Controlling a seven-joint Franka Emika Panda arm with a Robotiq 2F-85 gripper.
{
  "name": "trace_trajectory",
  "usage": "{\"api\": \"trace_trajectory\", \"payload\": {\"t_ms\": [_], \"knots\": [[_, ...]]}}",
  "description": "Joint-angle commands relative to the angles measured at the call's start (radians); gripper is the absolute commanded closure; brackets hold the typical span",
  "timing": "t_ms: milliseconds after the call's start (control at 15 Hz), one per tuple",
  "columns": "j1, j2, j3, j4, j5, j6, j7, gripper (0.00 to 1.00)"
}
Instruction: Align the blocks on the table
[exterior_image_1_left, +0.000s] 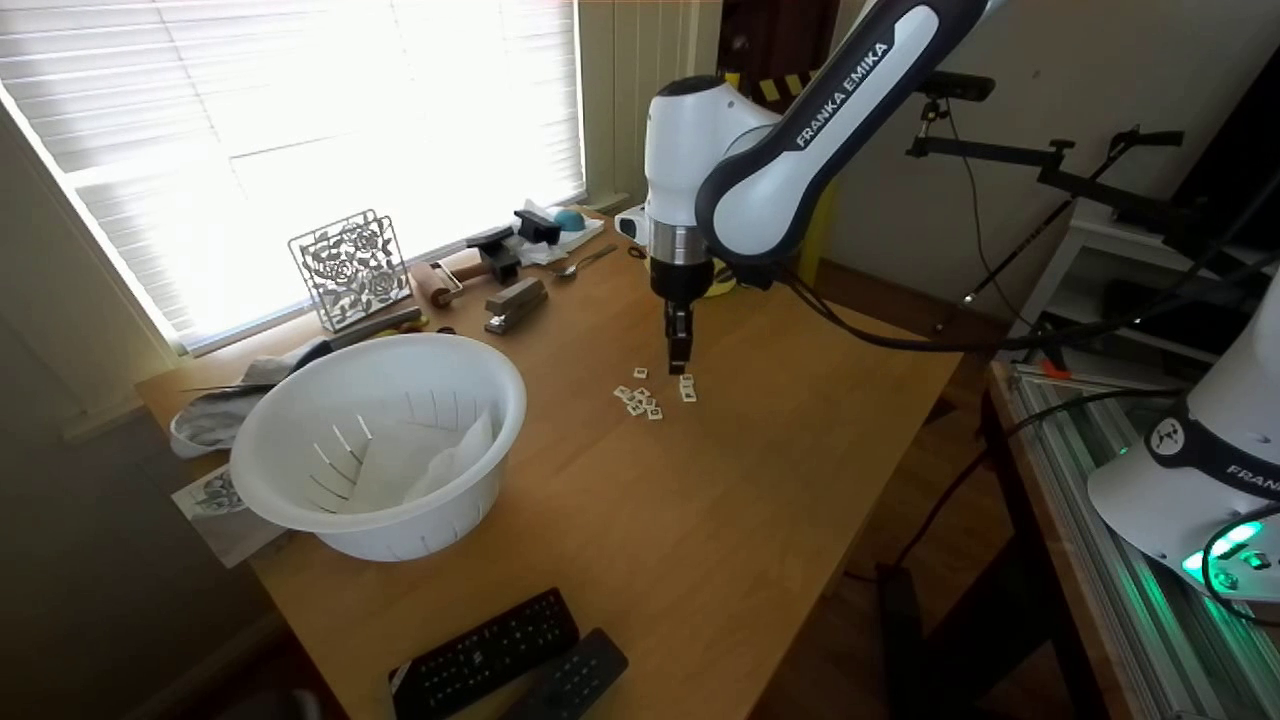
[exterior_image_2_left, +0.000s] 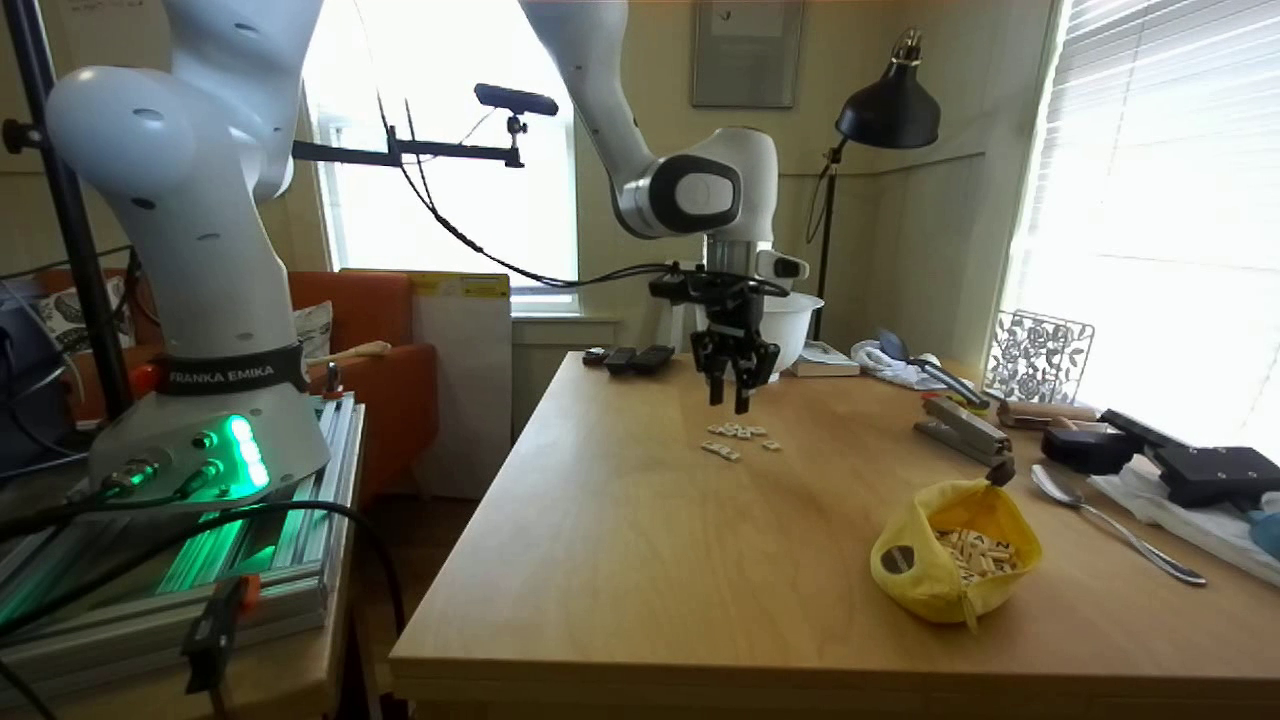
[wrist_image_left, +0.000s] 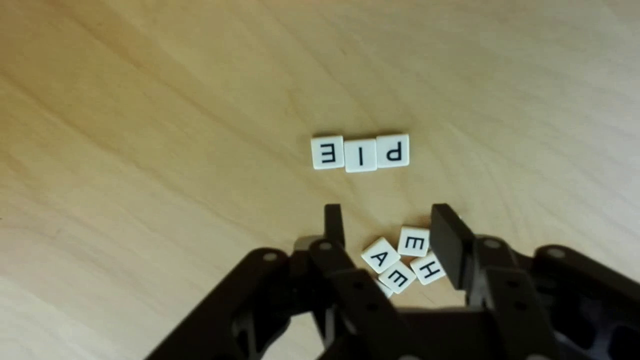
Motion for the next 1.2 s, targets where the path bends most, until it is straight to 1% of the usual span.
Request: {"api": "trace_trajectory", "payload": {"t_ms": [0, 133, 200, 800, 867, 1133], "knots": [[0.010, -0.072, -0.020, -0.056, -0.011, -0.050, -0.016, 0.18], [0.014, -0.098, -0.026, -0.078, -0.014, -0.060, -0.016, 0.04], [0.014, -0.110, -0.027, -0.088, -0.014, -0.064, -0.018, 0.01], [0.035, -0.238, -0.064, -0.199, -0.029, -0.068, 0.027, 0.00], [0.027, -0.178, -0.053, -0.145, 0.002, -0.063, -0.006, 0.00], [0.031, -0.211, -0.062, -0.175, 0.000, -0.063, 0.001, 0.00]]}}
